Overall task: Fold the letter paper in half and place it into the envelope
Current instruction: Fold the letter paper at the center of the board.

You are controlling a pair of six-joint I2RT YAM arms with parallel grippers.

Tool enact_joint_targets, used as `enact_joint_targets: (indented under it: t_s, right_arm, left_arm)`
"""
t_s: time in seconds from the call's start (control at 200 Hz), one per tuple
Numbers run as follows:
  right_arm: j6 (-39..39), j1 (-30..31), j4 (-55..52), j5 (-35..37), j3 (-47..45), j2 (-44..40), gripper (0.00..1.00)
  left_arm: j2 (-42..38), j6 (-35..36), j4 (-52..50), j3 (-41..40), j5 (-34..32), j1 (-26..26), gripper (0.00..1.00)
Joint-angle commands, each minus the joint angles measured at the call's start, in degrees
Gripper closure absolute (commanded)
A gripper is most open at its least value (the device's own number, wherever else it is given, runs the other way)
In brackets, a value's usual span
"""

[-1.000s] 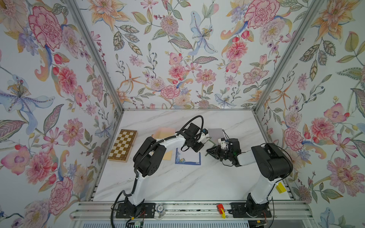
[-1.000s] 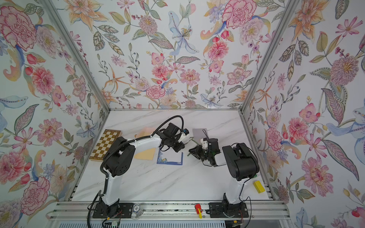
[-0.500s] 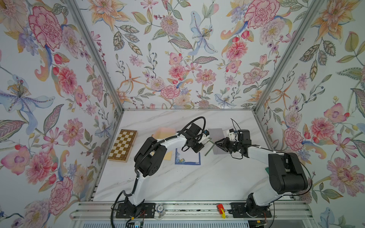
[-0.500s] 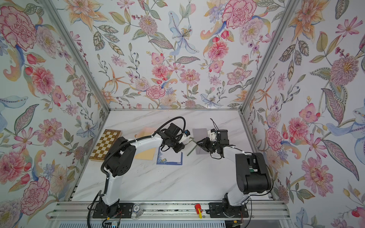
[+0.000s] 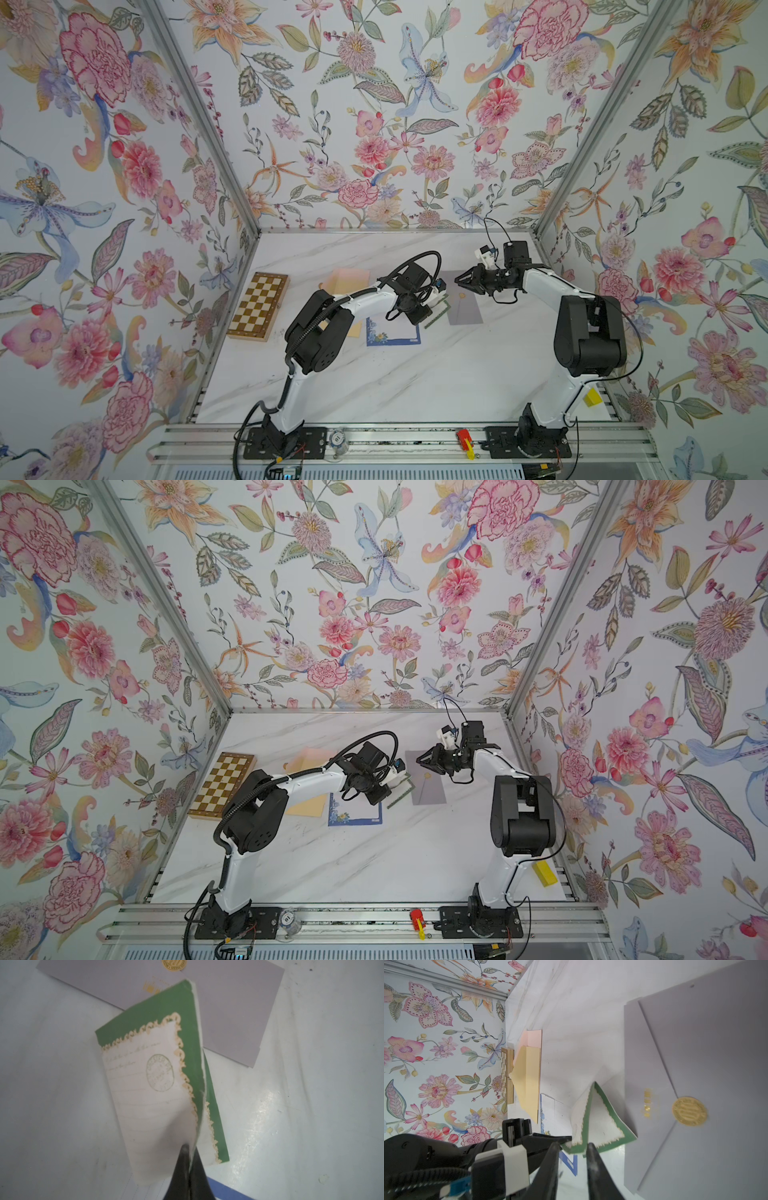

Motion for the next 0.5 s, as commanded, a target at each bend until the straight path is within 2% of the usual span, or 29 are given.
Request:
enact_joint_targets:
  t_s: [0.0, 0.195, 0.375, 0.495]
  right_arm:
    - [-1.42, 1.36, -3.34, -3.07, 3.84, 2.98, 0.75]
    - [-2.47, 4.09, -5.66, -3.95, 9.1, 6.84, 0.75]
    - [-3.89, 5.51, -6.91, -3.88, 9.38, 9.14, 0.76]
    - [-6.47, 6.65, -9.51, -1.31, 8.54, 10.2, 0.77]
  left_arm:
    - [1.85, 1.71, -1.82, 1.98, -1.67, -0.33, 1.0]
    - [2.83, 2.63, -1.91, 2.67, -2.13, -0.42, 1.0]
    - [2.96, 5.75, -2.81, 2.87, -2.73, -0.69, 1.0]
    - [2.68, 8.39, -3.39, 2.53, -2.89, -1.36, 1.0]
